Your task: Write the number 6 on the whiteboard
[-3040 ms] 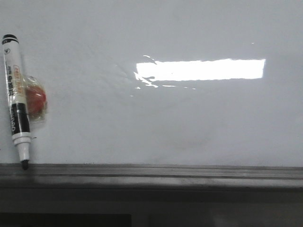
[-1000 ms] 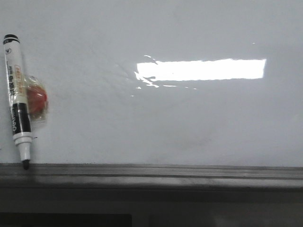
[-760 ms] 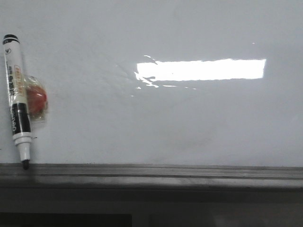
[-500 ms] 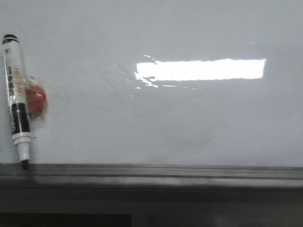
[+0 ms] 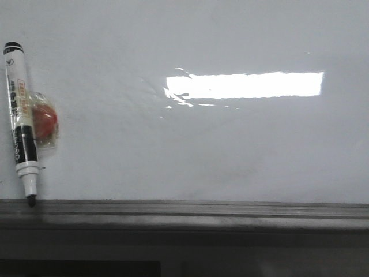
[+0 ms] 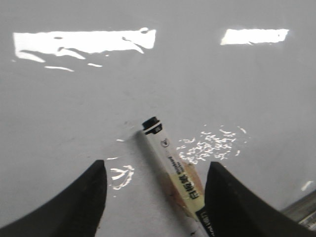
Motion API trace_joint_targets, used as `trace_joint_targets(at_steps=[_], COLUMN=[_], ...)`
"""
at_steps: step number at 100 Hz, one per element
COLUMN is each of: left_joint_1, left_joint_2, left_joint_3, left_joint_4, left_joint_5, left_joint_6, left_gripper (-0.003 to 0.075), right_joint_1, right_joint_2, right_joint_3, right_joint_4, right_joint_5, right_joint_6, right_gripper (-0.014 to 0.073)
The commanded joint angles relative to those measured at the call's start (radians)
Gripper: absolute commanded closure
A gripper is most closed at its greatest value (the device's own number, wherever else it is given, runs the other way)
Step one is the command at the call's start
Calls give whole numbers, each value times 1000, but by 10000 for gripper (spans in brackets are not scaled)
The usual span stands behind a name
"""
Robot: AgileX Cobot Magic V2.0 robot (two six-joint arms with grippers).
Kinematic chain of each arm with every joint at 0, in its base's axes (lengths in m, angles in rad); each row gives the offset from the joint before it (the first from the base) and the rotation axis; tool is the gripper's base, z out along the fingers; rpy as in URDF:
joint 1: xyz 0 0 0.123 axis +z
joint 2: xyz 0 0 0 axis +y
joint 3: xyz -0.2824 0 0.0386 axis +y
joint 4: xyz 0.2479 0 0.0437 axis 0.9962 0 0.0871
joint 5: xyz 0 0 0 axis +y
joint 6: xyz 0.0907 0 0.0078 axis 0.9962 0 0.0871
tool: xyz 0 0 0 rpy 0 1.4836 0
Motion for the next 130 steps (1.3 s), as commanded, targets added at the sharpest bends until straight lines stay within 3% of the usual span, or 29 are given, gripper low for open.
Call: trace_joint_targets(at_steps=[1,34,85,109,130], left_joint_1=[-50,-243,-228,-228,-228], left_joint_2=[33,155,367,438,507], left_joint_3=[-49,-49,-47,-47,-47], left_joint_4=[-29,-106,-314,-338,-373], left_joint_5=[-80,-80,-211,-247,-271], left_joint_6=[1,1,-5,-5,-5], left_gripper=[309,309,305,295,299], right_joint_1=[-3,-3,-3,-3,1], right_joint_2=[18,18,18,18,18], right_joint_3=[-35,-35,-35,-35,-35], right_joint_4=[1,1,1,1,1], right_joint_5=[-71,-71,-71,-71,-156], right_joint_6=[-2,-2,-2,-2,-2], right_gripper=[657,657,657,657,657])
